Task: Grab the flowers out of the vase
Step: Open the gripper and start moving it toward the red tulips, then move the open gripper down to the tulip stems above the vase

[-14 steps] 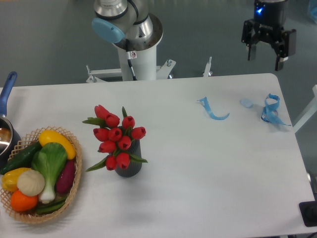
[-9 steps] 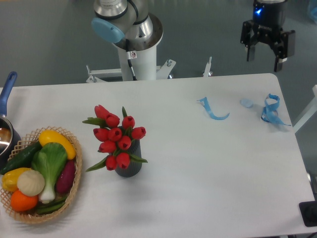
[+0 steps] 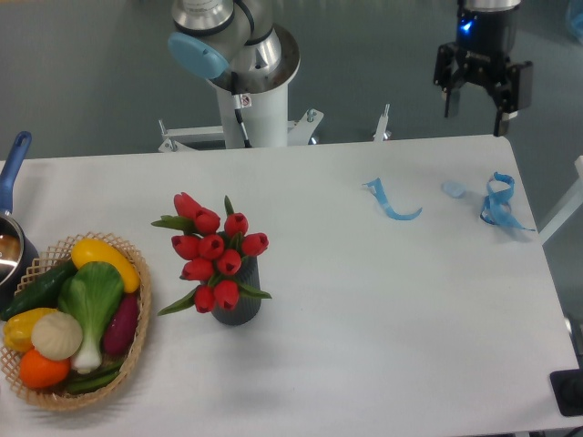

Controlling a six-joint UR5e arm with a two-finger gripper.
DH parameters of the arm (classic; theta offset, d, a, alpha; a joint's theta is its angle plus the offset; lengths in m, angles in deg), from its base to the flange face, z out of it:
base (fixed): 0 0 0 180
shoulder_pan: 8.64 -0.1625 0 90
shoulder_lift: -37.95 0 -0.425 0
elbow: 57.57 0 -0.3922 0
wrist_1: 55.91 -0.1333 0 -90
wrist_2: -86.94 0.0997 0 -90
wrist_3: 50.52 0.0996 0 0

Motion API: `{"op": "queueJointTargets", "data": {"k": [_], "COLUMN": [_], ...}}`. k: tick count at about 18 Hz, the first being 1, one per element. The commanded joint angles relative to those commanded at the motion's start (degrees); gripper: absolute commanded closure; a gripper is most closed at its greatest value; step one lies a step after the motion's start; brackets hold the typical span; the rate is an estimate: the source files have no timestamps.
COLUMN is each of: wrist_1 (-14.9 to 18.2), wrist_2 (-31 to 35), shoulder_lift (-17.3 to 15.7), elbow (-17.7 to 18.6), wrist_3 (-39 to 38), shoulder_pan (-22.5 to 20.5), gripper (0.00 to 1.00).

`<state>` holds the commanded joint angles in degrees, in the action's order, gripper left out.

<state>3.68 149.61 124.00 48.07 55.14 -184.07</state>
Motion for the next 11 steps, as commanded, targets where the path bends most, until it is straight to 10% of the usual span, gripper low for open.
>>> {"op": "queueJointTargets", "data": {"k": [11], "wrist_1": [0.1], "wrist_2": [-9.1], "shoulder_lift": [0.8], "elbow": [5.3], "wrist_3": [-22.4], "shoulder_pan": [9.2], "gripper": [0.00]}}
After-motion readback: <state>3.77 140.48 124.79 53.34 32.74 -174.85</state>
